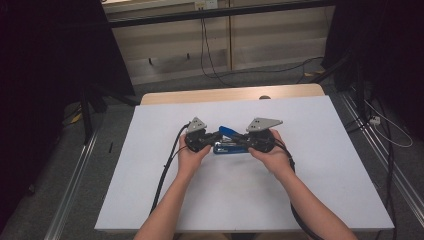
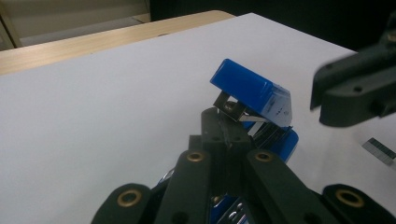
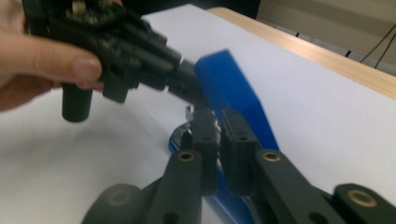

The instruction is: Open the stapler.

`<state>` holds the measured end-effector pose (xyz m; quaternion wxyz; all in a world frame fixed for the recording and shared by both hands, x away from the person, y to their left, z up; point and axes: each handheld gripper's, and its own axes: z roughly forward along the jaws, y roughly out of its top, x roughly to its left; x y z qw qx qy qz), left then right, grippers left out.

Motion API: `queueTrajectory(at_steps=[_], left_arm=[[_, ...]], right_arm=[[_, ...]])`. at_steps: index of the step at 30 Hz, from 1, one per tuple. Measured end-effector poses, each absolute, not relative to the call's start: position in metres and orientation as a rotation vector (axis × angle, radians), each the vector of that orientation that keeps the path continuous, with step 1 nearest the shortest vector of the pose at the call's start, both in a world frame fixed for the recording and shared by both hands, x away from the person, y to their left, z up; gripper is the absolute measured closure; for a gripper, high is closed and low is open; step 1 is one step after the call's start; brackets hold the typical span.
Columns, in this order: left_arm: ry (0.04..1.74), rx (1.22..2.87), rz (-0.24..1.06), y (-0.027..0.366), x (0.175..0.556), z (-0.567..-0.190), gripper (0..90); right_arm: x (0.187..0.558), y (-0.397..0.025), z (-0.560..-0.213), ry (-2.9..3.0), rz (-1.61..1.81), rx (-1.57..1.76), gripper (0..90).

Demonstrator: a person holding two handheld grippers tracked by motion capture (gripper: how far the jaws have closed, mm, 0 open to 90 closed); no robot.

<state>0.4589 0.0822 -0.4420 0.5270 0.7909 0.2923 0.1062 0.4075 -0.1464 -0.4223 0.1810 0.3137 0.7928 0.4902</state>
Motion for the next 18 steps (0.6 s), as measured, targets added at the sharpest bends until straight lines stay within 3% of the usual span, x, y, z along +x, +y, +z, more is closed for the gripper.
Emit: queueTrajectory(at_steps=[18], left_arm=[[0.692,1.91,0.276,0.079,0.457,-0.43,90.0]], right_arm=[[0.41,-0.122,-0.441,2.192,1.385,0.944,90.0]])
